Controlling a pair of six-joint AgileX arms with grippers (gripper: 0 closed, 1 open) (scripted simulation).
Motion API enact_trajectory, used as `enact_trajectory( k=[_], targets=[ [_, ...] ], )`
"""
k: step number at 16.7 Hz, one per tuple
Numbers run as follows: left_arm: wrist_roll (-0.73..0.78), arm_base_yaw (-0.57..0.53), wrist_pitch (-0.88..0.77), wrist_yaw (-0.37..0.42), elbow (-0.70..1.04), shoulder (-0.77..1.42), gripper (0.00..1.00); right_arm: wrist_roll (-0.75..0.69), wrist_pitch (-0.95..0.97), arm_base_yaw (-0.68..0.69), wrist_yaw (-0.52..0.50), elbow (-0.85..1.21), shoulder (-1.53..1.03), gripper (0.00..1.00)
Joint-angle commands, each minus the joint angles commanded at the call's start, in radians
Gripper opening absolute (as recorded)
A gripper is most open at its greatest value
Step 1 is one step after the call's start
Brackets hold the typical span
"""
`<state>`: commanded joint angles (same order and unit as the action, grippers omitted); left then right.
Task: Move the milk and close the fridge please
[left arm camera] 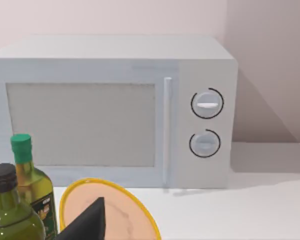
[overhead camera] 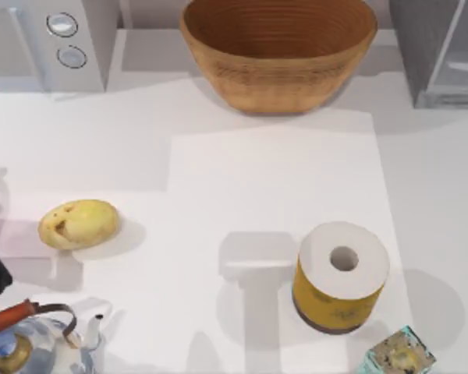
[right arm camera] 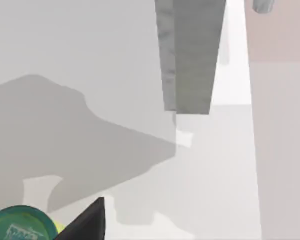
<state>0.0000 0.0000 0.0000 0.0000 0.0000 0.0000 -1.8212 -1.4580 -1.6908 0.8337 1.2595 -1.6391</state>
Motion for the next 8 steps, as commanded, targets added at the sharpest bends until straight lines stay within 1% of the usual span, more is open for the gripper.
enact_trajectory(
  k=[2,4,8],
  targets=[
    [0.0,0.0,0.0,0.0,0.0,0.0,1.0,-0.109,-0.002,-0.066,0.059,0.035,-0.092,1.0],
    [0.0,0.0,0.0,0.0,0.0,0.0,1.0,-0.177,-0.003,-0.105,0.1,0.058,-0.15,1.0],
    [0.0,0.0,0.0,0.0,0.0,0.0,1.0,-0.203,-0.003,-0.12,0.116,0.067,-0.173,1.0]
  ],
)
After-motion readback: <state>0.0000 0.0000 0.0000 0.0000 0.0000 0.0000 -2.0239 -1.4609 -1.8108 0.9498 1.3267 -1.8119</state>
